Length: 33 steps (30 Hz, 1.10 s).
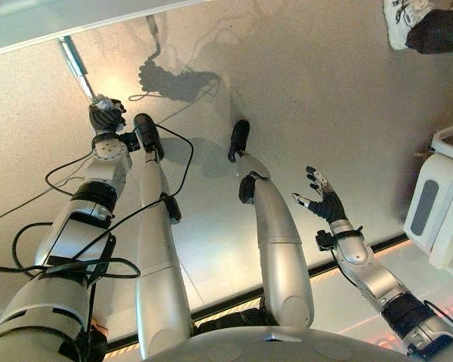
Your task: Raise the hospital bed
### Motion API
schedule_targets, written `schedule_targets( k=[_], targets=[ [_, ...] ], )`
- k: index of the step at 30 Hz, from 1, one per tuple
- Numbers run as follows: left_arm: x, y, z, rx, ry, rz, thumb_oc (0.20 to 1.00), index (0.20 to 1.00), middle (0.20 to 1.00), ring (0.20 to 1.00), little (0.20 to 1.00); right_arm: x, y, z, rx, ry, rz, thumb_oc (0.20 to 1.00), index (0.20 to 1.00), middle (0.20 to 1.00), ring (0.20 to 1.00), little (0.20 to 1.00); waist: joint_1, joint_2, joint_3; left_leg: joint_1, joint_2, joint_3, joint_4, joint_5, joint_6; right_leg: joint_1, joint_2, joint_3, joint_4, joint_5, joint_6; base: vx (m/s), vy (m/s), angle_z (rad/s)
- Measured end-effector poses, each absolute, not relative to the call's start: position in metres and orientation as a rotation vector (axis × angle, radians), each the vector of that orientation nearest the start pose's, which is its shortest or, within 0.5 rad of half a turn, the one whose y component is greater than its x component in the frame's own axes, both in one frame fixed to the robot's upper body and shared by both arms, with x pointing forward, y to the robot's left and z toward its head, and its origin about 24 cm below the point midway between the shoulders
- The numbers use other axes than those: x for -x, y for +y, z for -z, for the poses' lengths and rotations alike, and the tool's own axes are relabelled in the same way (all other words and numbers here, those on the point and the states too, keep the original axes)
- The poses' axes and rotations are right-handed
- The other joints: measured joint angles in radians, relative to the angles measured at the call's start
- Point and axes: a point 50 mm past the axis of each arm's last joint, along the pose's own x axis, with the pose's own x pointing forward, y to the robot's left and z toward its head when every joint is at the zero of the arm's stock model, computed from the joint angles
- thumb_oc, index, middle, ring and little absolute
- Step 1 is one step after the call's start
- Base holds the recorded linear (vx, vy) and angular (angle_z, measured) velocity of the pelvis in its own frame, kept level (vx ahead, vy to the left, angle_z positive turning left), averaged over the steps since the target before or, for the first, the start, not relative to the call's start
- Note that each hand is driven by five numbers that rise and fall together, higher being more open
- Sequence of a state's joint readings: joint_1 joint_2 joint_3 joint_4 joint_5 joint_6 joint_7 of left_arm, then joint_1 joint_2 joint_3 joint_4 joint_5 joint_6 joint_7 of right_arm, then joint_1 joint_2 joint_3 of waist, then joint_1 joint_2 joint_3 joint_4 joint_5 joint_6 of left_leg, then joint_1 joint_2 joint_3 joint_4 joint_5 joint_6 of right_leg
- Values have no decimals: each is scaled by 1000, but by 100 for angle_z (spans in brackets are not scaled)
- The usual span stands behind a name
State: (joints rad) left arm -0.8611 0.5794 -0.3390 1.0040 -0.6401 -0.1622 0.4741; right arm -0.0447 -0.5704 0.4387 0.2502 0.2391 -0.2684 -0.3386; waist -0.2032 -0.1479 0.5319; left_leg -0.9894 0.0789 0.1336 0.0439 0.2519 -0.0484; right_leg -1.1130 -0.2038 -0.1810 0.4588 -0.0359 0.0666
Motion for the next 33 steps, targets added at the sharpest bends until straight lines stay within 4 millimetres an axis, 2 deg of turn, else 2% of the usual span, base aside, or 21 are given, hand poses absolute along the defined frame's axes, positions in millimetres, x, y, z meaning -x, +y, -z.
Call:
schedule_targets(
  k=[10,15,19,23,25,27,29,33],
  targets=[
    [-374,282,-124,-75,-5,-614,200,200,200,200,200,-241,-200,-8,350,44,-20,1000,1000,1000,1000,1000,-29,-1,0,27,12,53,-1,-1,-6,-15,20,46,6,9,-13,3,-55,-10],
    [-375,278,-122,-53,0,-607,200,200,200,200,200,-240,-201,-6,353,53,-19,1000,1000,1000,1000,1000,-33,-1,-1,40,19,64,-2,-3,-8,-11,30,57,7,13,-18,4,-68,-6],
    [-376,259,-109,-32,25,-549,200,200,200,200,200,-241,-198,1,347,77,-20,1000,1000,1000,1000,1000,-34,-6,-4,105,12,105,-23,0,-5,25,31,87,1,25,-20,-1,-3,-13],
    [-374,265,-109,-26,24,-569,200,200,200,200,200,-240,-197,2,347,80,-25,1000,1000,1000,1000,1000,-45,-6,-4,109,14,108,-33,-2,-7,25,34,88,-10,25,-16,-1,-68,-3],
    [-368,248,-96,-29,26,-474,200,200,200,200,200,-242,-196,15,329,133,5,1000,1000,1000,1000,1000,-26,-4,-3,178,12,121,-46,10,-3,77,35,93,-9,36,-25,-1,-16,-9],
    [-363,236,-82,-5,55,-445,200,200,200,200,200,-240,-193,18,337,148,-27,1000,1000,1000,1000,1000,-22,-3,-3,253,6,136,-65,5,-6,136,29,94,-11,29,-16,-8,-8,-14],
    [-360,230,-79,13,53,-423,200,200,200,200,200,-239,-192,20,334,155,-29,1000,1000,1000,1000,1000,-22,0,-4,288,4,138,-71,-7,-8,164,28,97,-13,24,-14,-8,4,-6],
    [-357,223,-79,27,34,-386,200,200,200,200,200,-240,-195,20,342,159,-22,1000,1000,1000,1000,1000,12,15,-7,297,5,119,-72,-16,-19,168,38,106,-13,28,-13,-16,12,-6]
  ],
)
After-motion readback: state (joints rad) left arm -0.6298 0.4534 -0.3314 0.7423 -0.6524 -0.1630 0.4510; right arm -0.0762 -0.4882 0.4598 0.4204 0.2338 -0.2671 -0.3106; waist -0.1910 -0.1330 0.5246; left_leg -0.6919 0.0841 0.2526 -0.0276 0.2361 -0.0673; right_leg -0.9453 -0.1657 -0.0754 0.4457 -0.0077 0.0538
